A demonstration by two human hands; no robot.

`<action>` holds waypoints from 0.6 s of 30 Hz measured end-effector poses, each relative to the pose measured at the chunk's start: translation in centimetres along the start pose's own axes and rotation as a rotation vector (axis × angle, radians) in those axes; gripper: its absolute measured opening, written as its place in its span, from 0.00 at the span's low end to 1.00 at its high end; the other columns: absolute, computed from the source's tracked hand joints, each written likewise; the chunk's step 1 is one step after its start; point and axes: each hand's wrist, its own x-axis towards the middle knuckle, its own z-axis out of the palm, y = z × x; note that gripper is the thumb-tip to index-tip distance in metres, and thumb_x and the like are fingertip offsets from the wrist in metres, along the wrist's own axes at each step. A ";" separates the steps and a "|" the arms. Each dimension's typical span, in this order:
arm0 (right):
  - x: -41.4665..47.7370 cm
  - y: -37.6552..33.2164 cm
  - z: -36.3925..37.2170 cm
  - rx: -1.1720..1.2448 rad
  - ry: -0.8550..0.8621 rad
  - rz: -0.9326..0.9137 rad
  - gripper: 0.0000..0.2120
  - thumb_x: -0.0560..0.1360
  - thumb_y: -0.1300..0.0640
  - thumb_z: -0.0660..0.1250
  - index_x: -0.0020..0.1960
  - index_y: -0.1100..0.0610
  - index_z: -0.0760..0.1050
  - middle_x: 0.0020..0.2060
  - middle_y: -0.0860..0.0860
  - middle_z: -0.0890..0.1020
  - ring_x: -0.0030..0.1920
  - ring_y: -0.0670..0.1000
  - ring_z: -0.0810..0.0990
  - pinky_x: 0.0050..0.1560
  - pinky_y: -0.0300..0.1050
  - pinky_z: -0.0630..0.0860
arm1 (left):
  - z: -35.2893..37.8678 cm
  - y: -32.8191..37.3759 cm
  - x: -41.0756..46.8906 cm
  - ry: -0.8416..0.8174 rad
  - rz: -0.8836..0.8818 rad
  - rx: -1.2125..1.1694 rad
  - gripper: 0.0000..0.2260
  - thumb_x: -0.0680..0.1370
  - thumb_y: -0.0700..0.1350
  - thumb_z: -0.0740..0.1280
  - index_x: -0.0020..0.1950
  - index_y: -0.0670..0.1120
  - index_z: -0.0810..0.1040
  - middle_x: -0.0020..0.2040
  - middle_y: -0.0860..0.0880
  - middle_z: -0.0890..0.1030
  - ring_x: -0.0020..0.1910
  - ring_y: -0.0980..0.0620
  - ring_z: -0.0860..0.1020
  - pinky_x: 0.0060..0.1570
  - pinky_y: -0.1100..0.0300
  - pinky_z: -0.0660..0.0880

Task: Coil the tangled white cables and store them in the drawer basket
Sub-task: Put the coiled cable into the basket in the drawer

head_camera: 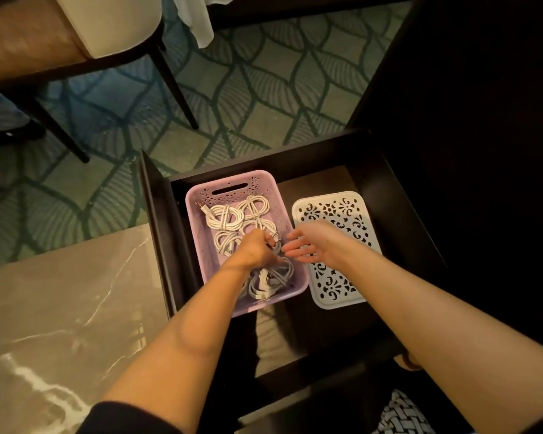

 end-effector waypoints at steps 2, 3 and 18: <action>0.0 0.1 -0.1 0.018 0.001 -0.009 0.11 0.80 0.63 0.56 0.58 0.65 0.73 0.52 0.59 0.81 0.47 0.53 0.80 0.42 0.41 0.76 | 0.0 -0.2 -0.1 0.021 -0.033 -0.040 0.09 0.68 0.37 0.73 0.40 0.45 0.73 0.37 0.49 0.74 0.39 0.52 0.74 0.41 0.62 0.75; -0.1 0.2 -0.1 0.023 0.003 -0.009 0.11 0.80 0.63 0.56 0.58 0.65 0.73 0.51 0.59 0.82 0.46 0.52 0.80 0.42 0.40 0.76 | -0.1 -0.2 -0.2 0.023 -0.042 -0.059 0.09 0.68 0.35 0.72 0.39 0.45 0.73 0.36 0.49 0.74 0.39 0.52 0.75 0.40 0.62 0.75; -4.2 -1.2 -4.6 0.280 0.152 -0.160 0.11 0.79 0.65 0.58 0.59 0.65 0.73 0.48 0.60 0.82 0.44 0.52 0.82 0.47 0.43 0.78 | -4.0 6.1 -3.4 0.353 0.071 -0.265 0.08 0.75 0.39 0.59 0.44 0.41 0.78 0.46 0.39 0.83 0.49 0.41 0.81 0.53 0.47 0.77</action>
